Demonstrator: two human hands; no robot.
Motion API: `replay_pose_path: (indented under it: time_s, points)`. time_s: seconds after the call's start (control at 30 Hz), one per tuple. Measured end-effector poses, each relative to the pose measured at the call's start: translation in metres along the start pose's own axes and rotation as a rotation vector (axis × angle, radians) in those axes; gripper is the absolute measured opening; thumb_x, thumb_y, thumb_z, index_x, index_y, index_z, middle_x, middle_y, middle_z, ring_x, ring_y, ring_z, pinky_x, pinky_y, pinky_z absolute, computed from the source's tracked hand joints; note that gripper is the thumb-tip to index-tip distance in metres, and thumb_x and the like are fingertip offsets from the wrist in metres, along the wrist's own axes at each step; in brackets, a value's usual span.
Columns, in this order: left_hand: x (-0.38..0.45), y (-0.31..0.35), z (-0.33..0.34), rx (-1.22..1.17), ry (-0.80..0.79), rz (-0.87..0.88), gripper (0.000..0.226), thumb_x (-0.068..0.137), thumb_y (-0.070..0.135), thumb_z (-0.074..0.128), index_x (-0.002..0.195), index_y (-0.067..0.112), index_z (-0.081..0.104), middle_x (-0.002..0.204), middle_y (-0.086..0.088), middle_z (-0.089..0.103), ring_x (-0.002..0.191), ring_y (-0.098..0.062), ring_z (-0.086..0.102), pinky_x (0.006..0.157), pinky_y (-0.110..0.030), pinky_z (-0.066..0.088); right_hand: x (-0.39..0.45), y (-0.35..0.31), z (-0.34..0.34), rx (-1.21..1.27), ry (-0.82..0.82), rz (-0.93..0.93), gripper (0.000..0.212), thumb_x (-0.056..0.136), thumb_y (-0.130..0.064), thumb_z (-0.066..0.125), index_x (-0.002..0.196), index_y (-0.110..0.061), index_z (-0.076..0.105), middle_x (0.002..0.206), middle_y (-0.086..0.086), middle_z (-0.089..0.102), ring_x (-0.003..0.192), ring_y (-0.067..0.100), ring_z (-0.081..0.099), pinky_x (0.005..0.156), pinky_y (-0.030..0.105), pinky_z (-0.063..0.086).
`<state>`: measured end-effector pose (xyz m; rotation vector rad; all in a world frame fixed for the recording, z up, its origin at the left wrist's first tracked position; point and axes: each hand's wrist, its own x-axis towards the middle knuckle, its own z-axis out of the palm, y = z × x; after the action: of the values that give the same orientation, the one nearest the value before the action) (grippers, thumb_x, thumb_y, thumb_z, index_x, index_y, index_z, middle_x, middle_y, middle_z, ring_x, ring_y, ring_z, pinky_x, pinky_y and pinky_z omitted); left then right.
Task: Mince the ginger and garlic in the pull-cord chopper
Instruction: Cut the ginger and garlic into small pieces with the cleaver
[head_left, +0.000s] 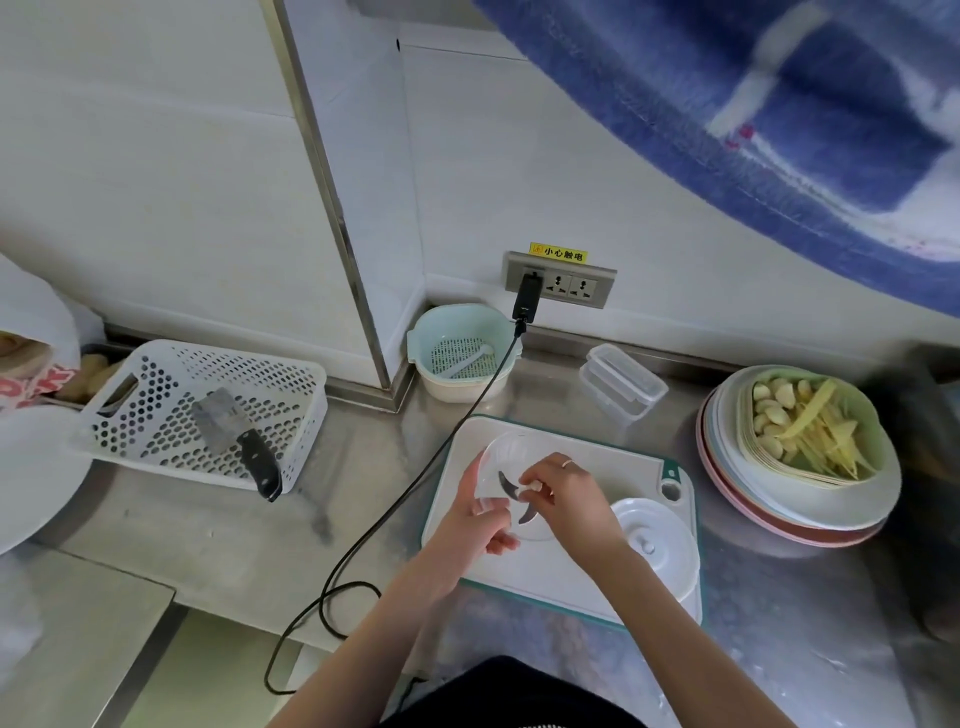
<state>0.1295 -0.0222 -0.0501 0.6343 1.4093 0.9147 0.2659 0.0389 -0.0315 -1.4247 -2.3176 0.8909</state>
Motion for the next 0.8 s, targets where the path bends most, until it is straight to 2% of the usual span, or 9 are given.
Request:
replay_pose_path:
  time_s: [0.1, 0.17, 0.37, 0.47, 0.53, 0.63, 0.73, 0.8]
  points:
    - [0.000, 0.003, -0.001, -0.012, 0.015, -0.002, 0.082, 0.084, -0.006, 0.047, 0.142, 0.046, 0.025, 0.112, -0.007, 0.059, 0.059, -0.020, 0.061, 0.058, -0.022, 0.046, -0.003, 0.001, 0.000, 0.067, 0.076, -0.012, 0.011, 0.087, -0.006, 0.064, 0.096, -0.003, 0.068, 0.093, -0.002, 0.054, 0.058, -0.006, 0.057, 0.063, 0.004, 0.040]
    - [-0.001, 0.004, -0.001, -0.012, 0.011, 0.009, 0.081, 0.084, -0.006, 0.047, 0.143, 0.046, 0.026, 0.111, -0.007, 0.061, 0.060, -0.020, 0.062, 0.058, -0.022, 0.046, -0.003, 0.000, 0.001, 0.060, 0.093, -0.023, 0.011, 0.087, -0.007, 0.065, 0.096, -0.004, 0.068, 0.095, -0.001, 0.057, 0.061, 0.000, 0.057, 0.066, 0.008, 0.043]
    - [-0.007, 0.004, 0.003, 0.035, -0.032, 0.033, 0.080, 0.085, -0.002, 0.048, 0.144, 0.046, 0.022, 0.108, -0.007, 0.064, 0.064, -0.019, 0.063, 0.062, -0.022, 0.048, -0.002, -0.001, 0.005, -0.070, -0.004, -0.001, 0.015, 0.090, -0.008, 0.058, 0.103, -0.005, 0.066, 0.106, 0.005, 0.059, 0.071, 0.010, 0.053, 0.064, 0.011, 0.037]
    - [-0.008, 0.003, 0.005, 0.037, -0.028, 0.023, 0.081, 0.085, -0.001, 0.049, 0.144, 0.047, 0.021, 0.105, -0.010, 0.066, 0.065, -0.019, 0.063, 0.065, -0.025, 0.049, -0.005, -0.002, 0.001, -0.028, -0.020, -0.011, 0.021, 0.088, -0.001, 0.060, 0.108, -0.005, 0.067, 0.104, 0.002, 0.057, 0.059, 0.001, 0.051, 0.062, 0.002, 0.037]
    - [-0.007, 0.001, 0.004, 0.029, -0.015, 0.020, 0.079, 0.086, 0.000, 0.049, 0.144, 0.046, 0.022, 0.107, -0.012, 0.066, 0.063, -0.019, 0.063, 0.063, -0.025, 0.048, -0.006, -0.001, -0.001, 0.011, -0.022, -0.003, 0.023, 0.087, 0.002, 0.059, 0.108, -0.004, 0.067, 0.102, 0.003, 0.056, 0.058, -0.002, 0.049, 0.063, 0.001, 0.036]
    - [-0.008, -0.002, 0.005, 0.036, -0.031, 0.039, 0.079, 0.085, -0.002, 0.048, 0.145, 0.043, 0.023, 0.118, -0.009, 0.060, 0.062, -0.019, 0.063, 0.062, -0.024, 0.049, -0.003, -0.004, -0.004, -0.140, -0.059, 0.098, 0.016, 0.092, -0.022, 0.059, 0.095, -0.008, 0.066, 0.097, 0.006, 0.054, 0.072, 0.013, 0.048, 0.066, 0.017, 0.035]
    - [-0.010, -0.008, 0.007, 0.031, -0.059, 0.057, 0.078, 0.085, -0.002, 0.047, 0.142, 0.046, 0.024, 0.119, -0.008, 0.059, 0.064, -0.022, 0.061, 0.068, -0.027, 0.050, 0.001, -0.007, -0.003, -0.393, -0.111, 0.144, 0.036, 0.091, -0.044, 0.055, 0.093, -0.009, 0.064, 0.085, 0.001, 0.044, 0.076, 0.019, 0.052, 0.064, 0.025, 0.040]
    - [-0.010, -0.011, 0.007, 0.004, -0.059, 0.063, 0.080, 0.082, -0.002, 0.048, 0.141, 0.047, 0.025, 0.116, -0.012, 0.060, 0.064, -0.023, 0.059, 0.070, -0.030, 0.049, 0.002, -0.008, -0.002, -0.422, -0.114, 0.132, 0.043, 0.091, -0.050, 0.051, 0.094, -0.011, 0.067, 0.085, 0.000, 0.044, 0.083, 0.022, 0.058, 0.067, 0.028, 0.045]
